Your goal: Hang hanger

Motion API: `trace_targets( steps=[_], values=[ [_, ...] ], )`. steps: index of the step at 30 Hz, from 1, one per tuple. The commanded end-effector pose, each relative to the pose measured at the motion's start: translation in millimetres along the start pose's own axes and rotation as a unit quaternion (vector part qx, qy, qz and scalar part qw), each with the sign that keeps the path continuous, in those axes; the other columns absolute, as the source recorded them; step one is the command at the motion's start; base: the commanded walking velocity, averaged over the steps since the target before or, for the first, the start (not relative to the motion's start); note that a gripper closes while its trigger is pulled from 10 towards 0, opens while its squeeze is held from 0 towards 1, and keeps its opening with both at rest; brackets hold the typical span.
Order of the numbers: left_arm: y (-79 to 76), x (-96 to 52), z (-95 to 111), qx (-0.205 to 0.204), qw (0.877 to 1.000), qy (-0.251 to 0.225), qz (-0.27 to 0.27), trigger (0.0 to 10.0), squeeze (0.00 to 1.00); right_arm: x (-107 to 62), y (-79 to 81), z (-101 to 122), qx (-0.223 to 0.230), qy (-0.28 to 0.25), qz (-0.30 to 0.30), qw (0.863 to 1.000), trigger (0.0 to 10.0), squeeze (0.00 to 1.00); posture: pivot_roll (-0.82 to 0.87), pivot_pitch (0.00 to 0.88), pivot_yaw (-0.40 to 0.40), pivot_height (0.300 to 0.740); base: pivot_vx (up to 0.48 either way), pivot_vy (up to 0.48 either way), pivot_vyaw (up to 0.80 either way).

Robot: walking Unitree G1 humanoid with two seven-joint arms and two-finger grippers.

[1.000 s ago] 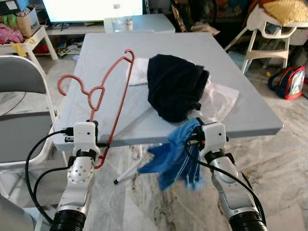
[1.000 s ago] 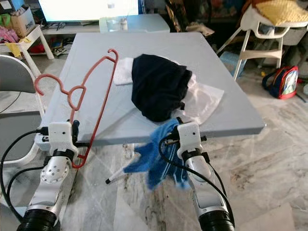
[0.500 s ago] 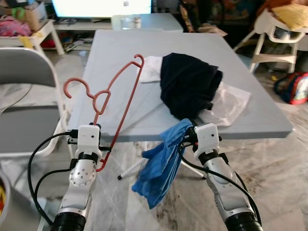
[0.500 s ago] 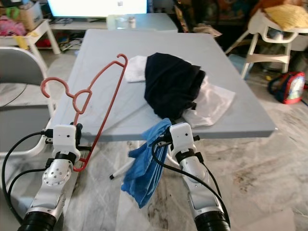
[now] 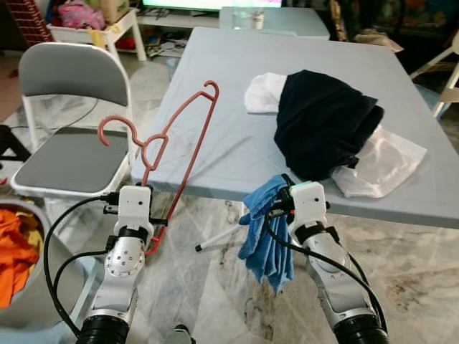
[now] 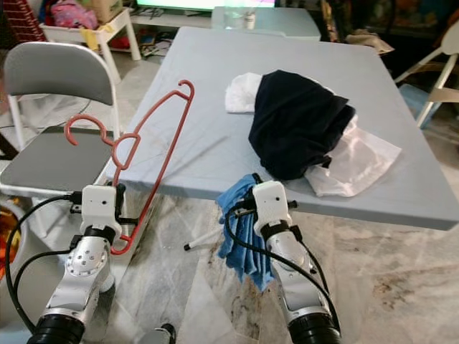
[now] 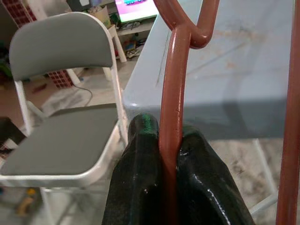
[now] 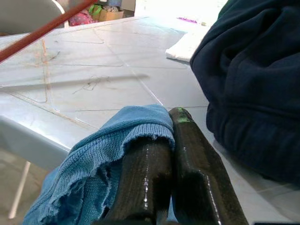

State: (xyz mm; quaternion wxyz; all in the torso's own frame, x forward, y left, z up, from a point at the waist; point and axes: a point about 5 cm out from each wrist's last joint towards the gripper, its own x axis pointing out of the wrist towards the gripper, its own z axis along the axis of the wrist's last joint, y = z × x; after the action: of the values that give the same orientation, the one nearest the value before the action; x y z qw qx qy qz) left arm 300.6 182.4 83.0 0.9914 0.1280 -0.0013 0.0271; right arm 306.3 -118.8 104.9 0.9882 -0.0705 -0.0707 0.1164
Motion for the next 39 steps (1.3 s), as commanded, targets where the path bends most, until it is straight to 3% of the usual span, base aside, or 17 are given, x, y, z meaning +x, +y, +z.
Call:
trace_targets(
  steps=[1, 13, 16, 20, 21, 23, 25, 26, 30, 34, 35, 36, 37, 38, 39],
  values=[
    [-3.6, -3.5, -2.4, 0.019, 1.000, 0.002, -0.018, 10.0, 0.00, 0.4, -6.0, 7.6, 0.013, -0.015, -0.015, 1.000, 10.0, 0.00, 0.12, 0.137, -0.035, 0.740, 0.000, 0.000, 0.00],
    [-4.9, -10.2, -4.1, 0.030, 0.999, 0.005, -0.040, 10.0, 0.00, 7.8, -12.2, 20.8, 0.065, -0.031, -0.047, 0.996, 10.0, 0.00, 0.14, 0.149, -0.015, 0.740, 0.000, 0.000, 0.00],
    [-2.9, -13.1, -4.0, 0.036, 0.999, 0.004, -0.040, 10.0, 0.00, 18.6, -12.0, 33.4, 0.068, -0.045, -0.030, 0.996, 10.0, 0.00, 0.14, 0.154, -0.009, 0.740, 0.000, 0.000, 0.00],
    [-1.7, -16.5, -5.8, 0.042, 0.998, 0.007, -0.037, 10.0, 0.00, 61.1, -14.8, 83.4, 0.059, -0.104, 0.031, 0.992, 10.0, 0.00, 0.14, 0.158, -0.016, 0.740, 0.000, 0.000, 0.00],
    [-2.6, -16.5, -5.5, 0.038, 0.999, 0.007, -0.034, 10.0, 0.00, 90.4, -21.1, 121.4, 0.037, -0.133, 0.062, 0.988, 10.0, 0.00, 0.15, 0.158, -0.028, 0.740, 0.000, 0.000, 0.00],
    [-2.8, -16.5, -5.4, 0.037, 0.999, 0.008, -0.033, 10.0, 0.00, 98.3, -23.1, 134.0, 0.030, -0.140, 0.070, 0.987, 10.0, 0.00, 0.15, 0.158, -0.028, 0.740, 0.000, 0.000, 0.00],
    [-3.6, -17.0, -5.0, 0.032, 0.999, 0.008, -0.027, 10.0, 0.00, 117.3, -28.6, 169.7, 0.016, -0.152, 0.096, 0.984, 10.0, 0.00, 0.16, 0.154, -0.044, 0.740, 0.000, 0.000, 0.00],
    [-3.6, -17.0, -5.0, 0.032, 0.999, 0.008, -0.027, 10.0, 0.00, 117.3, -28.6, 169.7, 0.016, -0.152, 0.096, 0.984, 10.0, 0.00, 0.16, 0.154, -0.044, 0.740, 0.000, 0.000, 0.00],
    [-3.4, -20.2, -5.7, 0.027, 0.999, 0.010, -0.020, 10.0, 0.00, 135.9, -38.2, 210.7, 0.003, -0.130, 0.095, 0.987, 10.0, 0.00, 0.18, 0.151, -0.053, 0.740, 0.000, 0.000, 0.00],
    [-1.9, -23.0, -6.5, 0.025, 1.000, 0.011, -0.012, 10.0, 0.00, 139.6, -68.6, 260.9, -0.056, -0.161, -0.021, 0.985, 10.0, 0.00, 0.19, 0.151, -0.058, 0.740, 0.000, 0.000, 0.00],
    [-0.4, -22.7, -6.1, 0.026, 1.000, 0.011, -0.008, 10.0, 0.00, 135.5, -80.7, 277.9, -0.062, -0.193, -0.069, 0.977, 10.0, 0.00, 0.19, 0.152, -0.060, 0.740, 0.000, 0.000, 0.00],
    [1.7, -22.7, -5.6, 0.028, 1.000, 0.009, 0.000, 10.0, 0.00, 127.5, -95.2, 300.3, -0.079, -0.239, -0.132, 0.959, 10.0, 0.00, 0.20, 0.155, -0.062, 0.740, 0.000, 0.000, 0.00],
    [1.7, -22.7, -5.6, 0.028, 1.000, 0.009, 0.000, 10.0, 0.00, 127.5, -95.2, 300.3, -0.079, -0.239, -0.132, 0.959, 10.0, 0.00, 0.20, 0.155, -0.062, 0.740, 0.000, 0.000, 0.00],
    [5.4, -23.2, -4.6, 0.035, 0.999, 0.006, 0.016, 10.0, 0.00, 118.4, -104.0, 321.3, -0.135, -0.284, -0.180, 0.932, 10.0, 0.00, 0.20, 0.161, -0.066, 0.740, 0.000, 0.000, 0.00],
    [7.3, -23.4, -4.2, 0.038, 0.999, 0.006, 0.025, 10.0, 0.00, 115.0, -106.4, 328.5, -0.157, -0.298, -0.195, 0.921, 10.0, 0.00, 0.20, 0.161, -0.066, 0.740, 0.000, 0.000, 0.00]
  ],
)
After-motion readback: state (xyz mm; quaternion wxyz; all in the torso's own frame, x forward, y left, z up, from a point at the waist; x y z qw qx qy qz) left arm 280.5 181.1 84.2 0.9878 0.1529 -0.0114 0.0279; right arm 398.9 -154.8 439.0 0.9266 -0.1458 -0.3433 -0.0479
